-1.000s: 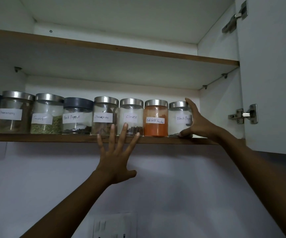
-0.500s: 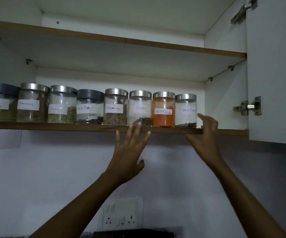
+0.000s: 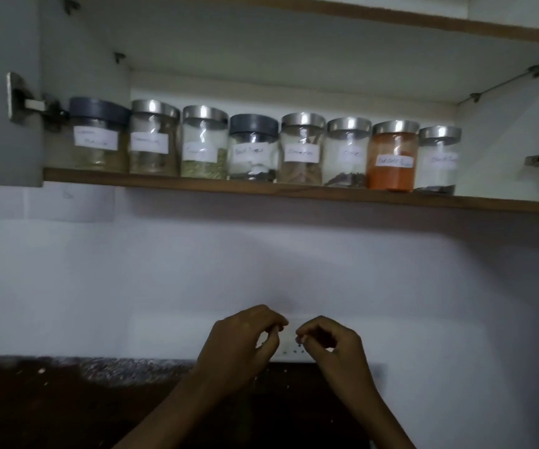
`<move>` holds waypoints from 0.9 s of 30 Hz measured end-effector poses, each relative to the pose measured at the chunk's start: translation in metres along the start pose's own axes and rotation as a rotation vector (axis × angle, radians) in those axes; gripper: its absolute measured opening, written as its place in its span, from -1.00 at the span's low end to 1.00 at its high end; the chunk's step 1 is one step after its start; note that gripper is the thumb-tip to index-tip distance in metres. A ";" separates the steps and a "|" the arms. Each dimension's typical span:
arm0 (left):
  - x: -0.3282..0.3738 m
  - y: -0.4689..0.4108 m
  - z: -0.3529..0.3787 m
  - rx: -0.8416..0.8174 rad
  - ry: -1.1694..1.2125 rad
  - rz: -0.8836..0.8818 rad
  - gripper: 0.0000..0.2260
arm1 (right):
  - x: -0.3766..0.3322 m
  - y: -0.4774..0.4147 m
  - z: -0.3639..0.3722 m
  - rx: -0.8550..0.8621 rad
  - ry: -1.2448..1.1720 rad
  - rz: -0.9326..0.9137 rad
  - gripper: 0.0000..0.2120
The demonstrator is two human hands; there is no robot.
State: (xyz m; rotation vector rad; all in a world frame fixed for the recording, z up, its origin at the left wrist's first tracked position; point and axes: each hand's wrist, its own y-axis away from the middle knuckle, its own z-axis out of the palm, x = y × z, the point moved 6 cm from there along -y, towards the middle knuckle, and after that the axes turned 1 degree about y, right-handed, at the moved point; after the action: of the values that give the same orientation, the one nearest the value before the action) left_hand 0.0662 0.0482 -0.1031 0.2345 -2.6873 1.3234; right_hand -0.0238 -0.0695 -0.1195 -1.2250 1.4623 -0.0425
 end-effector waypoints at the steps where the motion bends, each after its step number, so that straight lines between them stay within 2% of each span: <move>1: -0.013 0.011 -0.004 -0.001 0.007 -0.044 -0.73 | 0.001 0.003 0.017 -0.048 0.002 0.015 -0.73; 6: -0.068 0.074 -0.019 -0.054 -0.006 -0.144 -0.70 | 0.009 0.025 0.104 -0.260 -0.011 0.052 -0.79; 11: -0.117 0.155 -0.008 -0.137 0.052 -0.313 -0.69 | 0.042 0.061 0.189 -0.439 -0.020 0.183 -0.93; 16: -0.163 0.232 0.016 -0.229 0.125 -0.488 -0.83 | 0.077 0.101 0.254 -0.572 -0.004 0.376 -0.93; 20: -0.206 0.280 0.032 -0.312 0.033 -0.628 -0.80 | 0.106 0.129 0.299 -0.725 0.067 0.485 -0.86; 21: -0.221 0.292 0.033 -0.299 -0.060 -0.688 -0.73 | 0.110 0.135 0.309 -0.752 0.066 0.493 -0.83; 23: -0.253 0.319 0.030 -0.281 -0.228 -0.923 -0.49 | 0.117 0.149 0.326 -0.807 0.073 0.515 -0.82; 25: -0.280 0.346 0.031 -0.268 -0.215 -1.215 -0.27 | 0.122 0.163 0.339 -0.865 0.063 0.544 -0.82; 27: -0.300 0.370 0.041 -0.300 -0.121 -1.405 -0.14 | 0.124 0.174 0.349 -0.908 0.058 0.566 -0.82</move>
State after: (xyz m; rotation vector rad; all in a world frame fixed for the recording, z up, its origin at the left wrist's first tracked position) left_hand 0.2834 0.2624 -0.4712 1.7223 -1.8210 0.4237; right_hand 0.1517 0.1284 -0.4313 -1.4403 1.9049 1.0749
